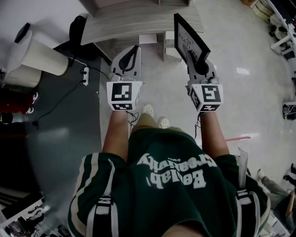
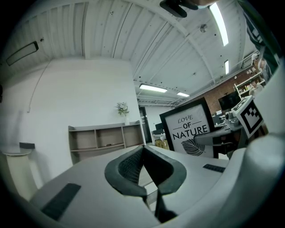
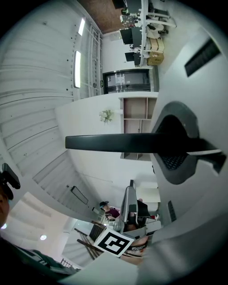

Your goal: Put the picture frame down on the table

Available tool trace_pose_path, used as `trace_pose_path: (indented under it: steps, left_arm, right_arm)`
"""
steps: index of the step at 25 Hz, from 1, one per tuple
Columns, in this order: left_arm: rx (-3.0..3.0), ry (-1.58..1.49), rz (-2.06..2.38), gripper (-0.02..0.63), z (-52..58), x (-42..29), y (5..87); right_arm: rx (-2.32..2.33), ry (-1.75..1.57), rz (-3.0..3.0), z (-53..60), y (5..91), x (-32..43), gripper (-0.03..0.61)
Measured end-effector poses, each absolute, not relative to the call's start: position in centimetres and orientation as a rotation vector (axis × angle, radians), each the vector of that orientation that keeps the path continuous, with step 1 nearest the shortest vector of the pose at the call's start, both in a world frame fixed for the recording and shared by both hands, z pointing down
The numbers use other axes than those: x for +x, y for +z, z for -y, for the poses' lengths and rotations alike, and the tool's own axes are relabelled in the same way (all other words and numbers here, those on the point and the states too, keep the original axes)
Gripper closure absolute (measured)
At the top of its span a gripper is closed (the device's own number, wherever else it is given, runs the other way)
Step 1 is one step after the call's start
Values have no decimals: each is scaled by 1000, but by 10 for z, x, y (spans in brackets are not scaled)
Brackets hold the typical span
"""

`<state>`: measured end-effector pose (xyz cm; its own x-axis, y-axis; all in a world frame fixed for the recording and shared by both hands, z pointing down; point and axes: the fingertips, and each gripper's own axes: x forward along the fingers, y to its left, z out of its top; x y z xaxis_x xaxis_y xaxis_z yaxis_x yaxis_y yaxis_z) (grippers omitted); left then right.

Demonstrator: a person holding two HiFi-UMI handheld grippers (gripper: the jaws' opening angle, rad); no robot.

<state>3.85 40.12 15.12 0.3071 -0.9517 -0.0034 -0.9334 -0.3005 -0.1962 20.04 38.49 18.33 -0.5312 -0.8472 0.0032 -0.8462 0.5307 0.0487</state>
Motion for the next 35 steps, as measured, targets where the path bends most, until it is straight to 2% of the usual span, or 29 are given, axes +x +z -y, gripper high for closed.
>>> trace_pose_path:
  steps: [10,25,35]
  left_arm:
    - [-2405,-172,-1758,594,-350,10,165]
    - [-2503,-135,-1647,594,-137,-79,151]
    - [-2535,-138,-1564,594,-71,-95,168]
  right_arm:
    - [1518,-46,2745,-336,193,176,540]
    - [1467,-82,2724,-143,171,64,540]
    - [1502,-119,2770,-92,185,43,540]
